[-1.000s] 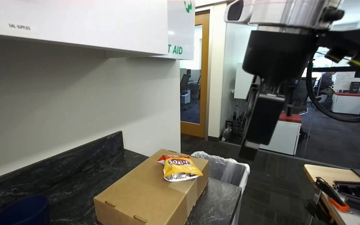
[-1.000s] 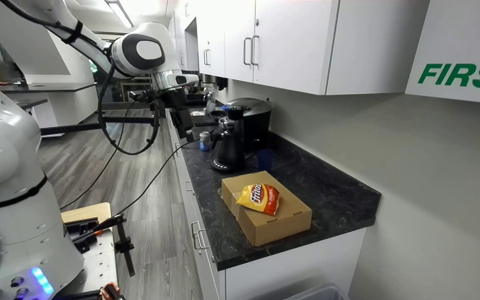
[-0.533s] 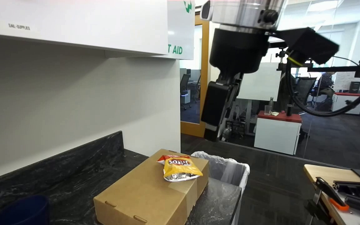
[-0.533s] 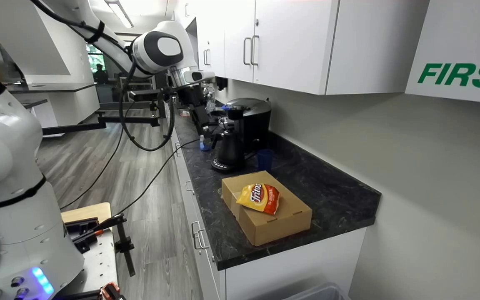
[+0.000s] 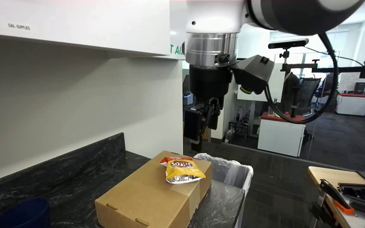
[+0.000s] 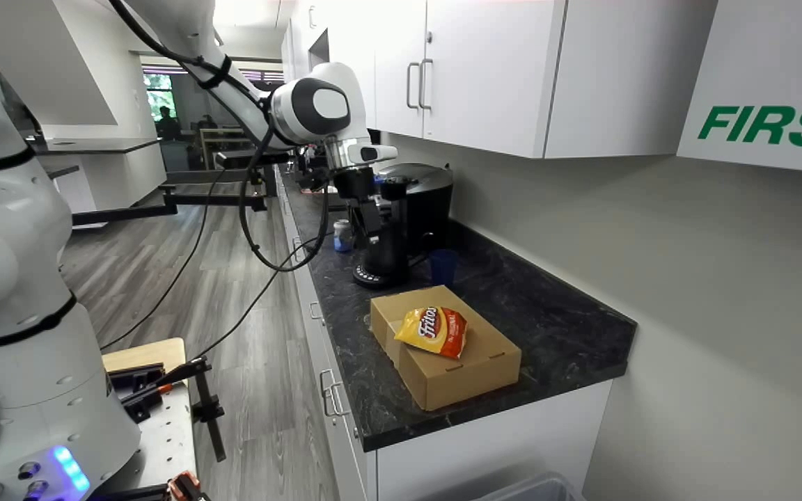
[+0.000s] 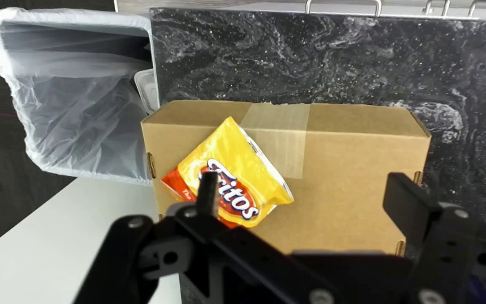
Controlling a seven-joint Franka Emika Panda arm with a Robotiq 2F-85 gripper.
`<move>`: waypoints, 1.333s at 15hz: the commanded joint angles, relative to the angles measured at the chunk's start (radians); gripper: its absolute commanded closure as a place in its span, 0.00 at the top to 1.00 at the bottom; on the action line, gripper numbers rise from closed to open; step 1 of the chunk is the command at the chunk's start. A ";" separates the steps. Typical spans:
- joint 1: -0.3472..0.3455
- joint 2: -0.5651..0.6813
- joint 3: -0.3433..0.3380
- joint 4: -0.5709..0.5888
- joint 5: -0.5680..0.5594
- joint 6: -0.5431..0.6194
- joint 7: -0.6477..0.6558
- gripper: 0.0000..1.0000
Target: Throw the empty pack of snacks in the bin
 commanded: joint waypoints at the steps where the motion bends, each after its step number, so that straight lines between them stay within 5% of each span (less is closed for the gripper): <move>1: 0.014 0.070 -0.057 0.047 -0.060 0.014 0.029 1.00; 20: 0.093 0.314 -0.301 0.007 -0.229 0.473 0.023 1.00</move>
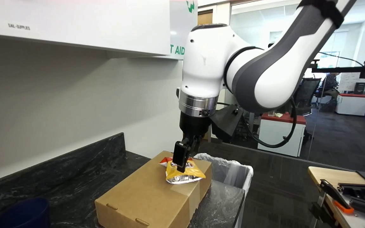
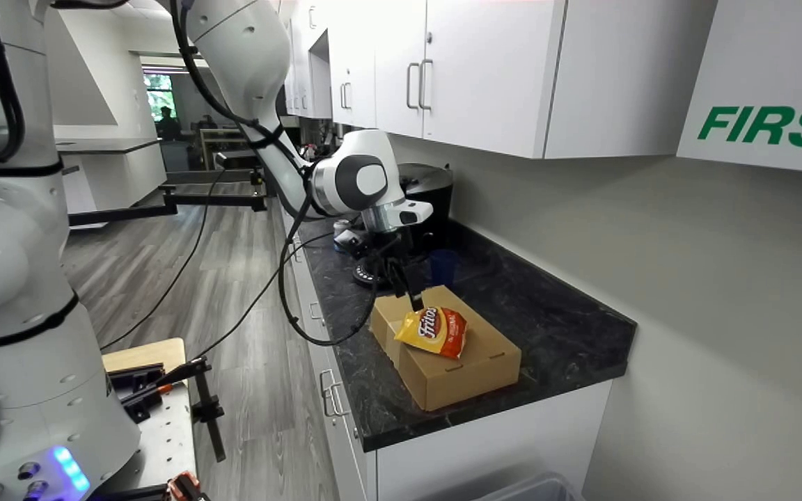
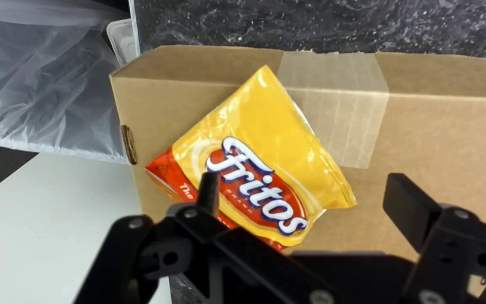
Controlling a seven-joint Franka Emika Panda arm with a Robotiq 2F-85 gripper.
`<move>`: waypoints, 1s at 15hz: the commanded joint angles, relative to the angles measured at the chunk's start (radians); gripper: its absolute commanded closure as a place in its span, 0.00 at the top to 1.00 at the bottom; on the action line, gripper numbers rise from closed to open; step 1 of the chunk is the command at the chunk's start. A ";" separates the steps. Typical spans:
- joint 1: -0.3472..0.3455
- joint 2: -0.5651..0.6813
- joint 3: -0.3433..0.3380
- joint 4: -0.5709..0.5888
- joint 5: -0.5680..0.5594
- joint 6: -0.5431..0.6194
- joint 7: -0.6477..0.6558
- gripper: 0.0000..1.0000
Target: Throw the empty pack of snacks in the bin
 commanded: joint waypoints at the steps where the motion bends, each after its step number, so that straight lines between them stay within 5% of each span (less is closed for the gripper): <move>1: 0.039 0.042 -0.065 -0.001 -0.039 0.078 0.019 1.00; 7: 0.019 0.099 -0.084 -0.019 -0.113 0.194 0.030 1.00; 9: 0.021 0.115 -0.096 -0.016 -0.128 0.219 0.031 0.73; 15: 0.034 0.128 -0.122 -0.013 -0.154 0.229 0.041 0.34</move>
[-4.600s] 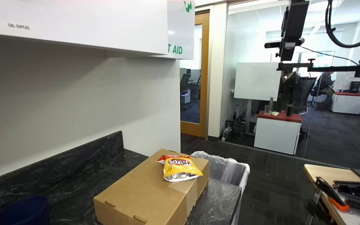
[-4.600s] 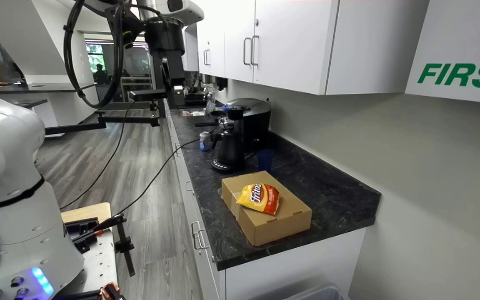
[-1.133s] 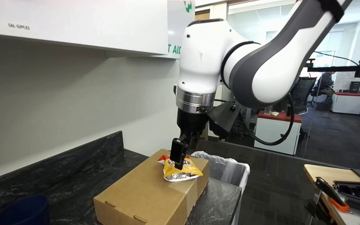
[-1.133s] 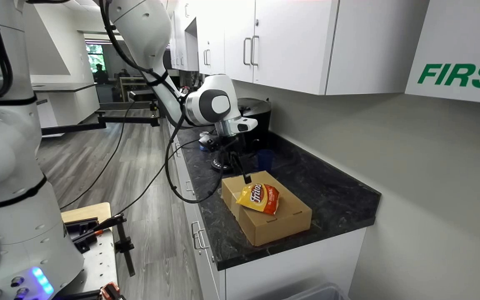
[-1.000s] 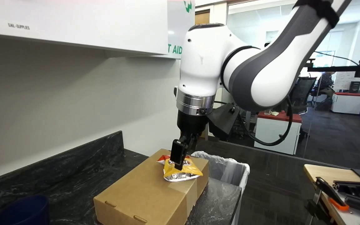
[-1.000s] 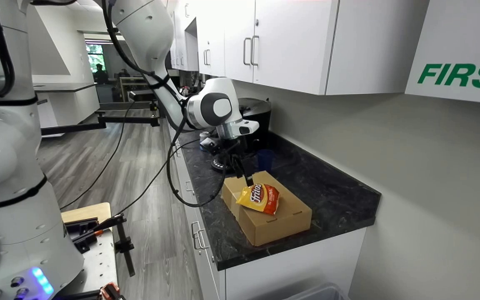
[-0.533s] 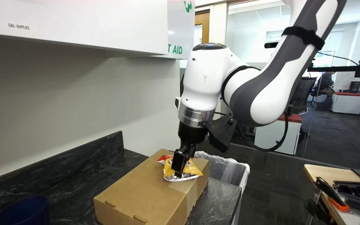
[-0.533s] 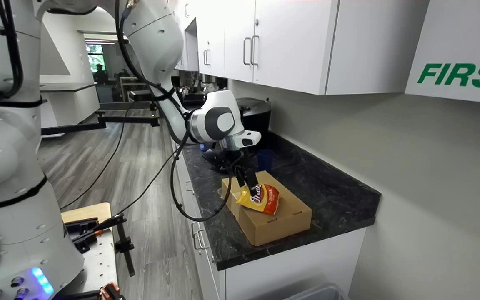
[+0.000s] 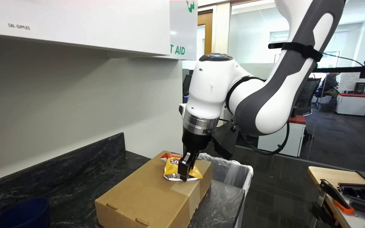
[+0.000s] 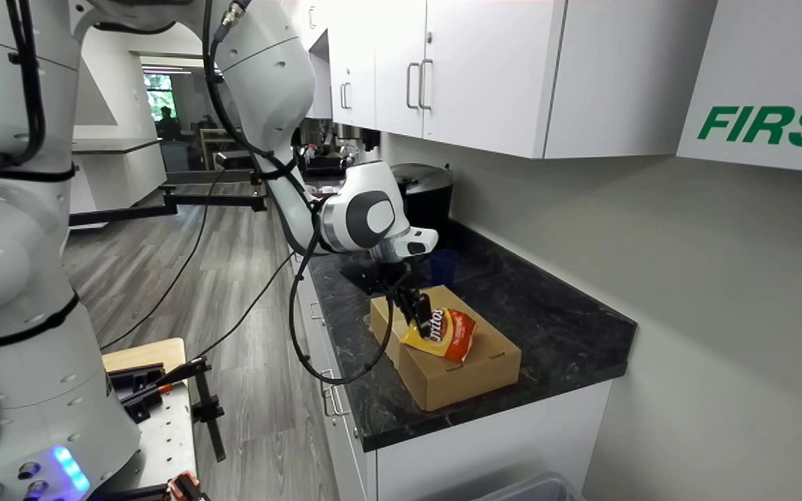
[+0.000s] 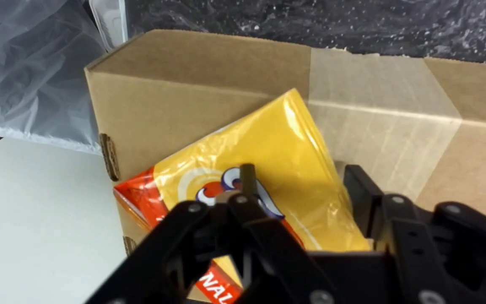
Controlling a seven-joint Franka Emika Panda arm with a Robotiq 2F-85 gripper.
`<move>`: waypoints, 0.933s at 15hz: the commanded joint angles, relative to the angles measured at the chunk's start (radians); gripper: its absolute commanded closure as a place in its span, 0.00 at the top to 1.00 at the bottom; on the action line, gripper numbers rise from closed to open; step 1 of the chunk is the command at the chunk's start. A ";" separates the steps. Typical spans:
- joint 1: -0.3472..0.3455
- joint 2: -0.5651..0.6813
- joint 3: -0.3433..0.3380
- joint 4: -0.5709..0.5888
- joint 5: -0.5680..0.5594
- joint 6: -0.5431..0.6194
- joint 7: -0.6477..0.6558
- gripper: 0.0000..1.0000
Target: Throw the empty pack of snacks in the bin
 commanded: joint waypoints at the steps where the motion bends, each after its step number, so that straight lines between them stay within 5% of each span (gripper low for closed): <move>1: 0.036 -0.008 -0.049 -0.008 -0.059 0.010 0.061 0.26; 5: 0.085 -0.101 -0.011 -0.030 -0.035 -0.054 0.086 0.04; 14: 0.179 -0.152 -0.021 0.001 -0.077 -0.130 0.175 0.05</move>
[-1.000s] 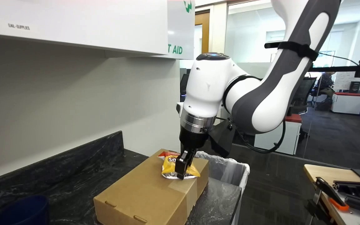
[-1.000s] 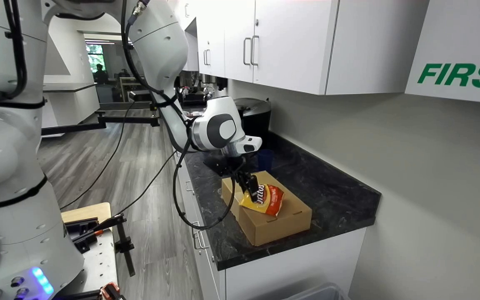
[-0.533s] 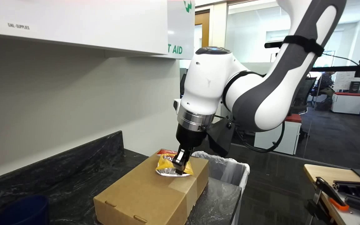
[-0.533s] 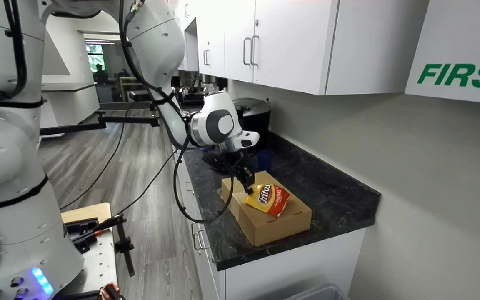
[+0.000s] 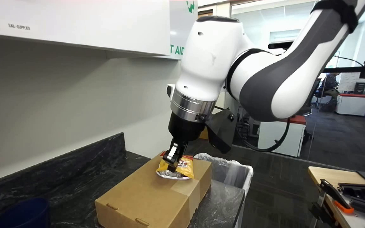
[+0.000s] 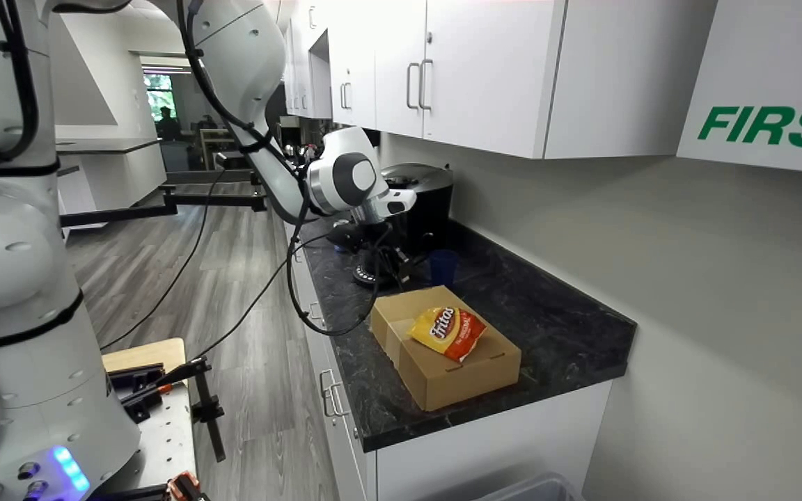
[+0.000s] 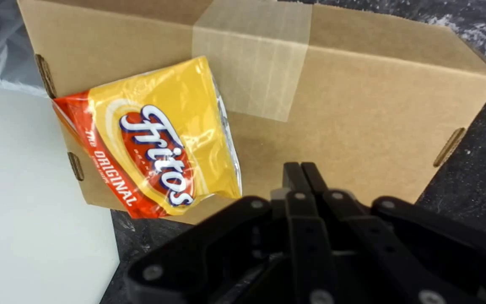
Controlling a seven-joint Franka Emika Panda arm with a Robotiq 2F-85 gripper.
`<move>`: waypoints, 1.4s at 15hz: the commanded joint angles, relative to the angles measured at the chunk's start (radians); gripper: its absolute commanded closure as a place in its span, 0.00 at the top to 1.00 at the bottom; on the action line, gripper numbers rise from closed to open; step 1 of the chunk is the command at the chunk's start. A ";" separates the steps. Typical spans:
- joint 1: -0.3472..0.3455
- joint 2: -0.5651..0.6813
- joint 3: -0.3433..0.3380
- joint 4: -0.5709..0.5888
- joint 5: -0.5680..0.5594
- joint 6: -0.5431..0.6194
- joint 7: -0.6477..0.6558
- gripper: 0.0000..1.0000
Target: Throw the empty pack of snacks in the bin
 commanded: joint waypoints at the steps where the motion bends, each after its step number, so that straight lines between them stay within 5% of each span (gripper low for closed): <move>1: 0.032 -0.023 -0.022 0.004 -0.068 -0.063 0.088 0.05; 2: 0.034 -0.021 -0.023 0.007 -0.079 -0.072 0.101 0.05; 3: 0.037 -0.020 -0.022 0.007 -0.085 -0.081 0.113 0.30; 4: 0.043 -0.022 -0.026 0.010 -0.106 -0.098 0.138 0.31; 14: 0.032 0.029 -0.065 0.033 -0.332 -0.163 0.309 0.95; 21: 0.035 0.099 -0.096 0.057 -0.405 -0.124 0.342 1.00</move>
